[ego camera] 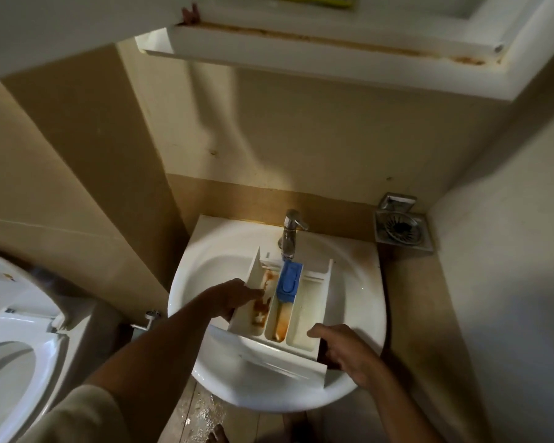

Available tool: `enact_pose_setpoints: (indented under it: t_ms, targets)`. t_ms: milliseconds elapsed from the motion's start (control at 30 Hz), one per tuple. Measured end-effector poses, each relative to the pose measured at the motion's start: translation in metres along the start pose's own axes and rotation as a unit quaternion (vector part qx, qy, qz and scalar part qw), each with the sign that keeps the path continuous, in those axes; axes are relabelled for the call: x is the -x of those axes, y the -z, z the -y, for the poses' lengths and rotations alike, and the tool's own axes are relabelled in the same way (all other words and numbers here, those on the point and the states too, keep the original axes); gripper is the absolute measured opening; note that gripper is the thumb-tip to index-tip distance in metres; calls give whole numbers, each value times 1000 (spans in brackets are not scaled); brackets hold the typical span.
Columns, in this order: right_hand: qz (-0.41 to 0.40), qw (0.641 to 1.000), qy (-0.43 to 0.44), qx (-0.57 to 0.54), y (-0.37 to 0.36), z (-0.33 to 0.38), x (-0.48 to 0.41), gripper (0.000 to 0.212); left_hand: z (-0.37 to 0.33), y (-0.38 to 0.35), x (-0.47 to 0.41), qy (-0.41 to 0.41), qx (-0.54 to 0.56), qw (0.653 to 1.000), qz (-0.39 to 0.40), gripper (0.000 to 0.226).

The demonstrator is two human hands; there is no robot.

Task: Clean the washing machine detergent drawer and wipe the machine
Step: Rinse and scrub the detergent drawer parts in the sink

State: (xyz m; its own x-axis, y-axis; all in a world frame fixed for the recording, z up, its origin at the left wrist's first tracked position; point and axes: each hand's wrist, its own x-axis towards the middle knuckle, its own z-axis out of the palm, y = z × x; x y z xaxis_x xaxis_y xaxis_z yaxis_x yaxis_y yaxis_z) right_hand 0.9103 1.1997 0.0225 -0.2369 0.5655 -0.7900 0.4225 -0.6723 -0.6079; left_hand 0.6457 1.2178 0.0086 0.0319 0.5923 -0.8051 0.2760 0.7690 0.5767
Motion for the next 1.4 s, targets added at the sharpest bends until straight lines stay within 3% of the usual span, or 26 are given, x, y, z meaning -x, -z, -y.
enact_pose_setpoints:
  t_ms: [100,200,333,433,533,600,667,767,867,933,1067,1233,1400]
  targets:
    - [-27,1000,4,11,-11,-3,6,48,-10,2,-1,1,-78,997,-7,48]
    - [-72,997,10,-24,-19,-17,12,59,-20,-2,-3,-43,-100,993,-38,26]
    - [-96,991,35,-82,-34,-27,20,40,-20,-4,-9,-114,-205,967,-104,27]
    - [-128,985,57,-101,-44,-29,27,24,-14,-5,-1,-170,-250,930,-207,35]
    - [-161,975,77,-134,-52,-33,36,28,-8,-10,15,-257,-180,872,-375,28]
    - [-188,960,83,-189,-60,-33,37,28,-6,-14,24,-278,-104,843,-448,27]
    - [-209,941,74,-256,-68,-24,36,25,-3,-18,30,-245,-64,865,-434,44]
    - [-227,923,86,-300,-75,-8,28,23,1,-23,35,-159,39,936,-311,78]
    - [-241,914,103,-311,-84,2,23,21,5,-30,40,-101,217,963,-127,80]
    - [-254,907,98,-322,-94,3,21,22,5,-35,42,-98,223,968,-58,78]
    - [-281,890,87,-348,-99,-4,21,18,-9,-45,43,-117,198,973,-26,51]
    - [-213,920,64,-323,-91,-6,15,14,-7,-47,46,-121,232,964,-43,44]
    - [-183,930,88,-308,-88,-7,6,24,18,-46,45,-150,271,945,-103,52]
